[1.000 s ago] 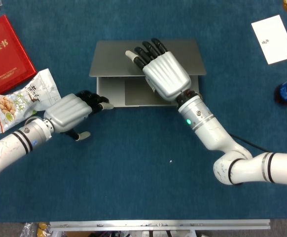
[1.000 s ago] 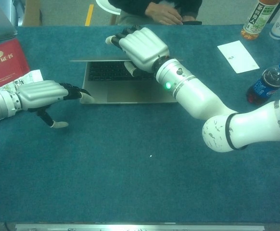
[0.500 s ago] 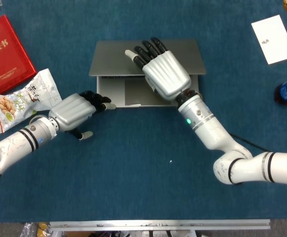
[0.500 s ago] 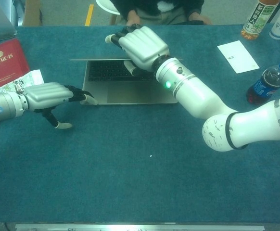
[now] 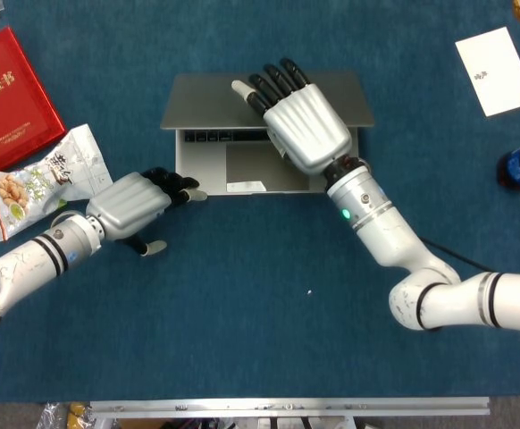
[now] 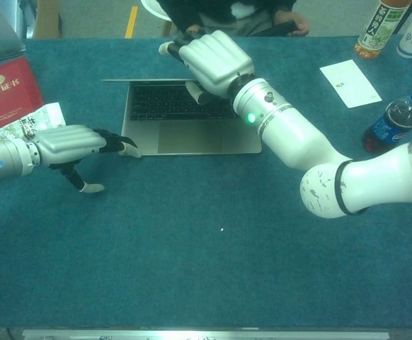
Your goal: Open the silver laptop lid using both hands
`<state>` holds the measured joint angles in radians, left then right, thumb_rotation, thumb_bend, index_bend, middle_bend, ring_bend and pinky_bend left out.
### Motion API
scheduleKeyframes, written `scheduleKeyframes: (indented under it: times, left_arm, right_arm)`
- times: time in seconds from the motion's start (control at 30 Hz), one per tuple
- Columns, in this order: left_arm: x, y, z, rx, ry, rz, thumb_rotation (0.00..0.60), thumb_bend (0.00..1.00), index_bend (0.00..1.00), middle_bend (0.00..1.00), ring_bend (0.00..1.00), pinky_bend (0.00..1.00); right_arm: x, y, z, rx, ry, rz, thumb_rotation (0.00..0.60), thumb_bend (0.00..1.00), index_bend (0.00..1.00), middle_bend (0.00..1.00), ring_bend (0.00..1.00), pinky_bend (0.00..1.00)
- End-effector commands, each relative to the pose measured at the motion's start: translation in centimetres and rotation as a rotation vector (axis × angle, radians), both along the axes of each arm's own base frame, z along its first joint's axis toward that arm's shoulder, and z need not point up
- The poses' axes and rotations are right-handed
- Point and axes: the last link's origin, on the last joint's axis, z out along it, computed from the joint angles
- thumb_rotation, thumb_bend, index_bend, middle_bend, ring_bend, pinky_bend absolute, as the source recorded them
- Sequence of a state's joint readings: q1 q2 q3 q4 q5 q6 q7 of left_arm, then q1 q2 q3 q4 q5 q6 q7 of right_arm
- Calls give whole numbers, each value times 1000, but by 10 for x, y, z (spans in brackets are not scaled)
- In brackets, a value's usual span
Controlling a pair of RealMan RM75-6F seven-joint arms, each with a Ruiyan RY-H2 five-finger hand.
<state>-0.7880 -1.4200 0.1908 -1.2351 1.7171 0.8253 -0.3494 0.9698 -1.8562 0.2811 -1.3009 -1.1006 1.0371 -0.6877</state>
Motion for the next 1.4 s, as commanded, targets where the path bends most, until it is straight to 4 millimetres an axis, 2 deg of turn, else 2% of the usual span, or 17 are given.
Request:
scheduleKeyframes:
  times: [0.03, 0.77, 1.4]
  left_arm:
    - [-1, 0, 0, -1, 2, 0, 539, 298, 123, 104, 90, 92]
    - [-5, -2, 2, 1, 10, 1, 529, 298, 124, 104, 90, 92]
    - [-5, -2, 3, -2, 14, -1, 525, 298, 123, 104, 90, 92]
  right_arm:
    - [-1, -1, 2, -6, 0, -3, 600, 505, 156, 196, 127, 129]
    - [-3, -14, 17, -53, -12, -31, 600, 506, 156, 196, 127, 129]
    - [-7, -34, 31, -114, -39, -81, 600, 506, 156, 195, 127, 129]
